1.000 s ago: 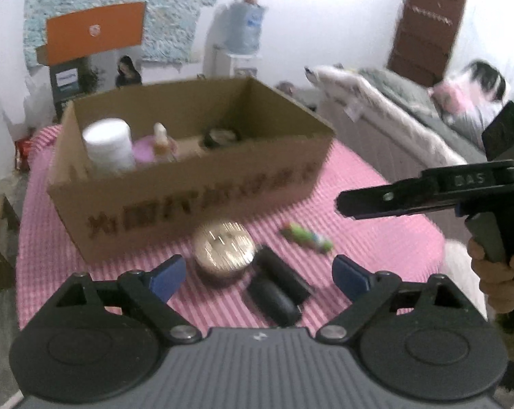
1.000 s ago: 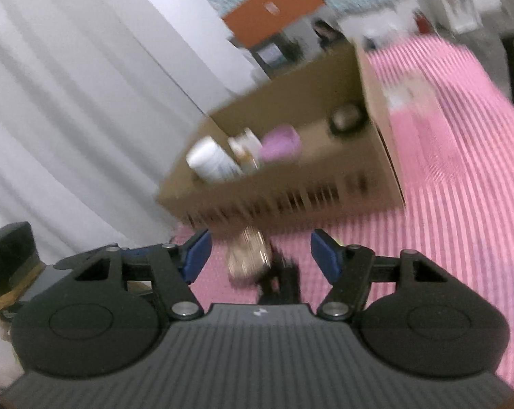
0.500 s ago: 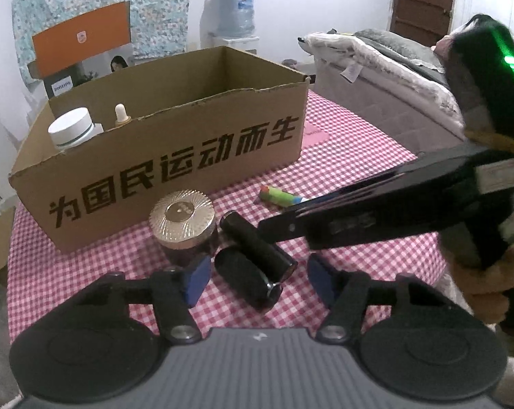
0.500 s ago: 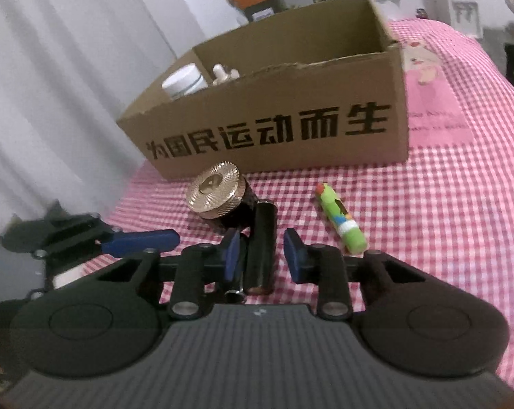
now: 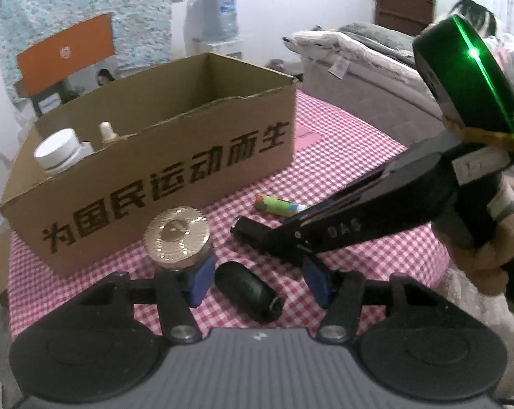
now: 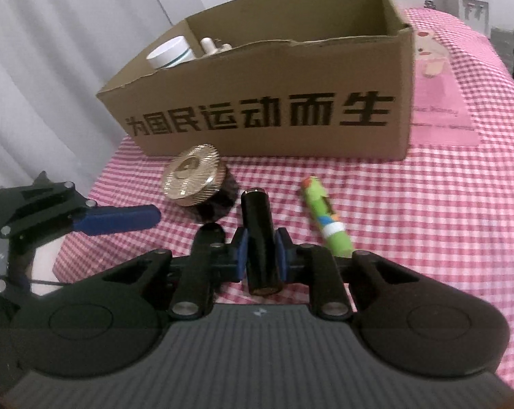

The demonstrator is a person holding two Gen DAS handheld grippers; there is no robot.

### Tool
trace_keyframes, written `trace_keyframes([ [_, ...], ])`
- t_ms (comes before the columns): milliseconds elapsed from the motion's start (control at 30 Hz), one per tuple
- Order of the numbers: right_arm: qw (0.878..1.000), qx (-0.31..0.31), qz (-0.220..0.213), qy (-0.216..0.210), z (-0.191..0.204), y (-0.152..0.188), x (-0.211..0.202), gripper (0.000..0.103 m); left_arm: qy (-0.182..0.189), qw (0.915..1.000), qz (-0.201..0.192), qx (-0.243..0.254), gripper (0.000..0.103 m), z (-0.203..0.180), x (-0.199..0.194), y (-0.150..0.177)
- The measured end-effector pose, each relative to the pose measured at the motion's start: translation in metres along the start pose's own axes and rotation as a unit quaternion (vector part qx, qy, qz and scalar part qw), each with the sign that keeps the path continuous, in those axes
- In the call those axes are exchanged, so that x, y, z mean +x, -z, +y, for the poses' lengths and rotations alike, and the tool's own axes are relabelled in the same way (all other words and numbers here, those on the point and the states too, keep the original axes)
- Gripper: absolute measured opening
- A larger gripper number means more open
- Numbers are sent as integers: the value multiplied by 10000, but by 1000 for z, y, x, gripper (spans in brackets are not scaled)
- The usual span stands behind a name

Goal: Organize rigid objects
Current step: 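Grasp the black cylinder on the table with the right tool, then carry the black cylinder into the box and stand it upright, release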

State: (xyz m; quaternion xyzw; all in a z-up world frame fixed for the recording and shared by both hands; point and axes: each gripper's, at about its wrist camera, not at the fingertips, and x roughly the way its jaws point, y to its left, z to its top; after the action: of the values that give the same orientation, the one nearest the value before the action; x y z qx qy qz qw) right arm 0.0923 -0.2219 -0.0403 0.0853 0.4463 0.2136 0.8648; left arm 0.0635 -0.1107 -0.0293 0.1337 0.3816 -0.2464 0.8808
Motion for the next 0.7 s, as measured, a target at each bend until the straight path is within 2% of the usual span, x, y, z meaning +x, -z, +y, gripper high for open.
trace_keyframes([
  [200, 9996, 21, 259, -54, -7, -12, 2, 19, 509, 9986, 133, -88, 58, 5, 15, -8],
  [367, 9981, -31, 584, -188, -4, -19, 15, 22, 830, 9958, 324, -215, 49, 8, 33, -15],
  [533, 9971, -26, 714, -271, -5, -24, 27, 22, 777, 9957, 386, -337, 47, 14, 46, -15],
  [700, 9966, 144, 707, -398, -6, -26, 28, 21, 954, 9927, 363, -646, 47, 26, 42, -13],
])
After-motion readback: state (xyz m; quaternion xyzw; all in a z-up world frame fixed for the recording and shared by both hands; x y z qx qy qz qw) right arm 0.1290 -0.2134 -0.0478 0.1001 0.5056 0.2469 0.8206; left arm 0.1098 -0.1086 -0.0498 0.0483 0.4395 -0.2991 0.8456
